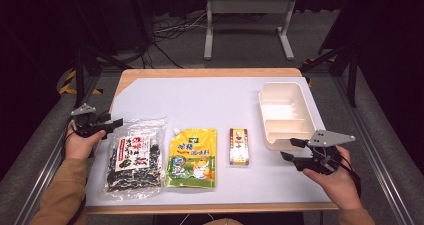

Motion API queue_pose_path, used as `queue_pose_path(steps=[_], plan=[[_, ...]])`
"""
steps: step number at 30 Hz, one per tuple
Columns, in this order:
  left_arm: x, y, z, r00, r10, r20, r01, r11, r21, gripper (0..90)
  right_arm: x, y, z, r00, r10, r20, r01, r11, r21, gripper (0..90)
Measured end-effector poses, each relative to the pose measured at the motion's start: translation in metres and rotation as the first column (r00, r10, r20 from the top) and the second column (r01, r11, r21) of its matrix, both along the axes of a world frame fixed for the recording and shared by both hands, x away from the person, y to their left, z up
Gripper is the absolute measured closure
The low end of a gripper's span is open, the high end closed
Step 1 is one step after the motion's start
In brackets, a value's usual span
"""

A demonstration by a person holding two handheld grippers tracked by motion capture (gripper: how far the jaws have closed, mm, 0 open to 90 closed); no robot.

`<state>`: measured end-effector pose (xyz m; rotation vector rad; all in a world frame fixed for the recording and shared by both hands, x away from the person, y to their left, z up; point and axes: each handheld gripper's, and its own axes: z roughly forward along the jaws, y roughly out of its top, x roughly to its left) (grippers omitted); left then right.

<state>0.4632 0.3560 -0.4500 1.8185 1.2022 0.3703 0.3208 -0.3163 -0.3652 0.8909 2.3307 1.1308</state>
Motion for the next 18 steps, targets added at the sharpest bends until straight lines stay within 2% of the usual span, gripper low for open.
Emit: queue_pose_path(steps=[10, 14, 18], plan=[[0.005, 0.008, -0.012, 0.9996, -0.002, -0.027, 0.0, 0.9989, -0.047, 33.7, -0.002, -0.002, -0.005, 0.9999, -0.003, -0.013, 0.003, 1.0, -0.006, 41.8], [0.006, 0.011, -0.015, 0.9997, -0.009, -0.023, 0.008, 0.998, -0.062, 37.7, -0.002, 0.0, -0.007, 0.9998, 0.004, -0.019, -0.004, 0.9999, -0.011, 41.3], [0.007, 0.012, -0.016, 0.9996, -0.018, -0.023, 0.017, 0.998, -0.061, 40.7, -0.001, 0.001, -0.008, 0.9997, 0.009, -0.024, -0.009, 0.9999, -0.012, 41.1]])
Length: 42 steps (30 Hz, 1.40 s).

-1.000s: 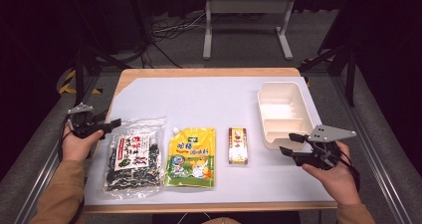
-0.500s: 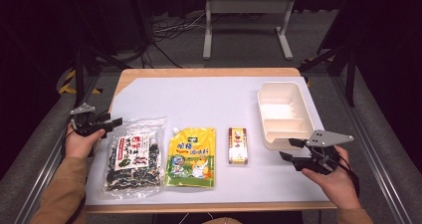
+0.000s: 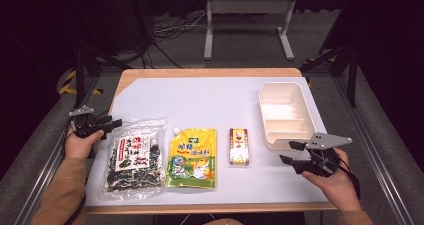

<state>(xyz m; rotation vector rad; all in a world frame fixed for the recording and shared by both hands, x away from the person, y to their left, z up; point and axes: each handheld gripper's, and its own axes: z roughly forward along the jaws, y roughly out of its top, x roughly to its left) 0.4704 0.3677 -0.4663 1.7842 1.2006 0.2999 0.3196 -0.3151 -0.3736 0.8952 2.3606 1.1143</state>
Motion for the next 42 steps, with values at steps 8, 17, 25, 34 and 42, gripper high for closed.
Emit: queue_pose_path(steps=[8, 17, 25, 34, 42], plan=[[-0.001, -0.003, -0.002, 0.9995, -0.031, -0.002, 0.031, 0.9993, 0.02, 53.7, 0.001, 0.002, -0.003, 0.9999, 0.011, -0.009, -0.011, 0.9999, -0.007, 40.8], [-0.001, -0.005, -0.004, 0.9998, -0.012, -0.013, 0.012, 0.9987, 0.05, 64.8, 0.002, 0.003, -0.005, 0.9998, 0.016, -0.013, -0.016, 0.9998, -0.008, 40.0], [-0.002, -0.008, 0.0, 0.9992, 0.001, -0.04, 0.002, 0.9971, 0.076, 78.4, 0.002, 0.004, -0.006, 0.9997, 0.018, -0.013, -0.018, 0.9997, -0.015, 40.0], [-0.006, -0.009, 0.011, 0.9998, -0.017, -0.008, 0.017, 0.9947, 0.101, 90.0, 0.002, 0.004, -0.006, 0.9997, 0.018, -0.014, -0.019, 0.9997, -0.017, 40.2], [-0.016, -0.008, 0.034, 0.9988, -0.021, 0.045, 0.017, 0.996, 0.088, 90.0, 0.004, 0.008, -0.004, 0.9994, 0.034, -0.012, -0.034, 0.9992, -0.022, 42.3]])
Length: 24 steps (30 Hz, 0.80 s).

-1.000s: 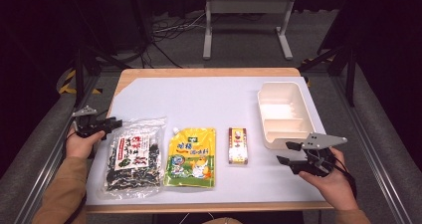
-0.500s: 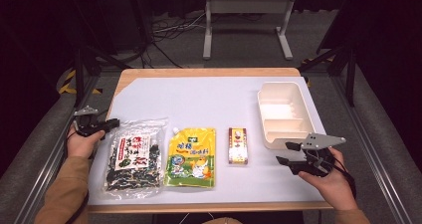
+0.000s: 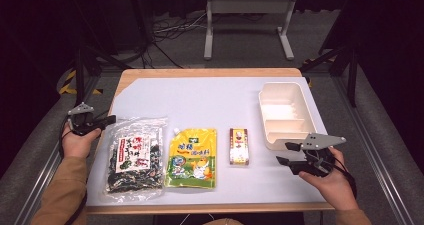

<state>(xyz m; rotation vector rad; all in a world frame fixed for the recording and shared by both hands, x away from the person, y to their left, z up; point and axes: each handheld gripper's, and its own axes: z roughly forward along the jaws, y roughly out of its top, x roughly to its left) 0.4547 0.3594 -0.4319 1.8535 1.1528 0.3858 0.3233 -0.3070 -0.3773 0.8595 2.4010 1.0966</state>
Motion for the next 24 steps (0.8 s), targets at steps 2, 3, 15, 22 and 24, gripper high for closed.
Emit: queue_pose_path(steps=[2, 3, 15, 22, 24], plan=[[-0.002, 0.0, 0.006, 1.0, 0.004, 0.005, -0.004, 1.0, -0.003, 90.0, 0.001, 0.002, 0.001, 1.0, 0.005, -0.006, -0.005, 1.0, -0.002, 43.8], [-0.002, 0.0, 0.006, 1.0, 0.004, 0.005, -0.004, 1.0, -0.003, 90.0, 0.001, 0.002, 0.001, 1.0, 0.005, -0.006, -0.005, 1.0, -0.002, 43.8], [-0.035, -0.004, 0.061, 0.98, -0.027, 0.197, 0.046, 0.9947, -0.092, 90.0, 0.001, 0.028, 0.024, 0.9972, 0.069, 0.03, -0.069, 0.9976, -0.006, 46.4], [-0.053, -0.011, 0.083, 0.961, -0.045, 0.273, 0.077, 0.9911, -0.109, 90.0, 0.003, 0.049, 0.038, 0.9912, 0.129, 0.029, -0.129, 0.9917, -0.001, 46.4], [-0.058, -0.012, 0.089, 0.9545, -0.055, 0.293, 0.089, 0.9905, -0.105, 90.0, 0.004, 0.057, 0.041, 0.9873, 0.158, 0.02, -0.158, 0.9874, 0.011, 46.5]])
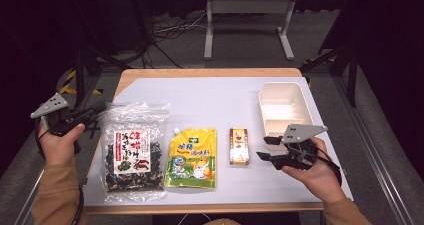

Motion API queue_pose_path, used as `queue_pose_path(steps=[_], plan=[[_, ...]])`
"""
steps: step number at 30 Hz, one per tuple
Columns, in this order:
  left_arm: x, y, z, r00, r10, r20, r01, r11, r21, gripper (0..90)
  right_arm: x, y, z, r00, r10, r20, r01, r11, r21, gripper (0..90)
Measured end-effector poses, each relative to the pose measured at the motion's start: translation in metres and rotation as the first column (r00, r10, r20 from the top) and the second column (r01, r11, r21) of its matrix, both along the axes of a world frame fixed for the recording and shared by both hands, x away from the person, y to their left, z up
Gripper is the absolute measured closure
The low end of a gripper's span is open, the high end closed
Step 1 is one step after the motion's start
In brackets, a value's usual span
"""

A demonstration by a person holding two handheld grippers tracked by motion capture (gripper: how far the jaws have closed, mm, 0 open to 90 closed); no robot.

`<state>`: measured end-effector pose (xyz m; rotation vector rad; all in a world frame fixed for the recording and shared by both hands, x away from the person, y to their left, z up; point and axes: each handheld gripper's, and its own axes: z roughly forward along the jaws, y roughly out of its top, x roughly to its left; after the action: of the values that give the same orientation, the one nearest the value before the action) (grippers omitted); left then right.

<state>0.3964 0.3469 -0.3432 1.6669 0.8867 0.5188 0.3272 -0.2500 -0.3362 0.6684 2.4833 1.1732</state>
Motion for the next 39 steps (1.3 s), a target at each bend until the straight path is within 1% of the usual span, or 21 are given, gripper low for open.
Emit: queue_pose_path(steps=[2, 3, 4, 5, 7, 8, 10, 12, 13, 16, 17, 22, 23, 24, 25, 26, 28, 29, 32, 36, 39], plan=[[-0.006, -0.002, 0.006, 0.9997, -0.008, 0.021, 0.008, 1.0, 0.003, 90.0, 0.0, 0.013, 0.004, 0.9994, 0.033, -0.001, -0.033, 0.9986, -0.041, 46.6], [-0.009, -0.003, 0.009, 0.9993, -0.013, 0.034, 0.013, 0.9999, 0.001, 90.0, 0.0, 0.018, 0.005, 0.999, 0.044, -0.002, -0.044, 0.9977, -0.051, 46.8], [-0.009, -0.003, 0.009, 0.9993, -0.013, 0.034, 0.013, 0.9999, 0.001, 90.0, 0.0, 0.018, 0.005, 0.999, 0.044, -0.002, -0.044, 0.9977, -0.051, 46.8], [-0.011, -0.004, 0.011, 0.999, -0.018, 0.04, 0.018, 0.9998, 0.0, 90.0, 0.001, 0.031, 0.007, 0.9976, 0.069, -0.006, -0.069, 0.9956, -0.064, 47.0], [-0.015, -0.004, 0.015, 0.9982, -0.026, 0.053, 0.027, 0.9996, -0.004, 90.0, 0.002, 0.035, 0.008, 0.9969, 0.078, -0.009, -0.079, 0.995, -0.061, 47.0], [-0.017, -0.003, 0.017, 0.9978, -0.031, 0.059, 0.031, 0.9995, -0.007, 90.0, 0.005, 0.045, 0.01, 0.9957, 0.092, -0.009, -0.092, 0.9942, -0.056, 47.2], [-0.02, -0.003, 0.019, 0.9971, -0.038, 0.066, 0.039, 0.9992, -0.01, 90.0, 0.006, 0.05, 0.011, 0.9948, 0.102, -0.008, -0.102, 0.9934, -0.053, 47.2], [-0.023, -0.003, 0.022, 0.9954, -0.05, 0.081, 0.052, 0.9986, -0.012, 90.0, 0.012, 0.064, 0.013, 0.9921, 0.125, -0.004, -0.125, 0.9911, -0.045, 47.2], [-0.023, -0.003, 0.022, 0.9954, -0.05, 0.081, 0.052, 0.9986, -0.012, 90.0, 0.012, 0.064, 0.013, 0.9921, 0.125, -0.004, -0.125, 0.9911, -0.045, 47.2], [-0.026, -0.005, 0.025, 0.9935, -0.063, 0.095, 0.064, 0.9979, -0.012, 90.0, 0.021, 0.081, 0.016, 0.9901, 0.14, -0.002, -0.14, 0.9899, -0.024, 46.7], [-0.028, -0.006, 0.027, 0.9921, -0.069, 0.105, 0.07, 0.9975, -0.008, 90.0, 0.024, 0.085, 0.016, 0.9894, 0.145, -0.001, -0.145, 0.9893, -0.016, 46.5], [-0.03, -0.005, 0.028, 0.9908, -0.076, 0.112, 0.077, 0.997, -0.006, 90.0, 0.032, 0.099, 0.017, 0.9886, 0.15, -0.003, -0.15, 0.9886, 0.001, 44.4], [-0.03, -0.006, 0.028, 0.9908, -0.075, 0.112, 0.077, 0.997, -0.007, 90.0, 0.036, 0.11, 0.018, 0.988, 0.154, -0.01, -0.154, 0.988, 0.012, 43.8], [-0.031, -0.006, 0.029, 0.9905, -0.075, 0.115, 0.077, 0.997, -0.008, 90.0, 0.038, 0.116, 0.019, 0.9866, 0.162, -0.015, -0.162, 0.9866, 0.015, 43.3], [-0.031, -0.006, 0.029, 0.9905, -0.075, 0.115, 0.077, 0.997, -0.008, 90.0, 0.038, 0.116, 0.019, 0.9866, 0.162, -0.015, -0.162, 0.9866, 0.015, 43.3], [-0.033, -0.006, 0.03, 0.99, -0.077, 0.118, 0.079, 0.9969, -0.008, 90.0, 0.042, 0.128, 0.021, 0.984, 0.176, -0.028, -0.176, 0.9842, 0.024, 42.1], [-0.033, -0.006, 0.03, 0.9892, -0.08, 0.123, 0.082, 0.9966, -0.01, 90.0, 0.046, 0.139, 0.022, 0.9811, 0.189, -0.041, -0.188, 0.9816, 0.033, 41.2], [-0.034, -0.007, 0.031, 0.9887, -0.081, 0.126, 0.084, 0.9964, -0.012, 90.0, 0.046, 0.139, 0.022, 0.9811, 0.189, -0.041, -0.188, 0.9816, 0.033, 41.2], [-0.035, -0.007, 0.031, 0.9872, -0.086, 0.135, 0.088, 0.996, -0.013, 90.0, 0.052, 0.152, 0.024, 0.9793, 0.198, -0.041, -0.196, 0.9793, 0.051, 39.9], [-0.036, -0.006, 0.03, 0.9854, -0.093, 0.143, 0.097, 0.9951, -0.023, 90.0, 0.061, 0.167, 0.021, 0.9782, 0.197, -0.067, -0.19, 0.977, 0.097, 38.4], [-0.037, -0.006, 0.031, 0.9844, -0.096, 0.148, 0.1, 0.9947, -0.021, 90.0, 0.067, 0.176, 0.016, 0.9772, 0.198, -0.076, -0.19, 0.9766, 0.1, 38.5]])
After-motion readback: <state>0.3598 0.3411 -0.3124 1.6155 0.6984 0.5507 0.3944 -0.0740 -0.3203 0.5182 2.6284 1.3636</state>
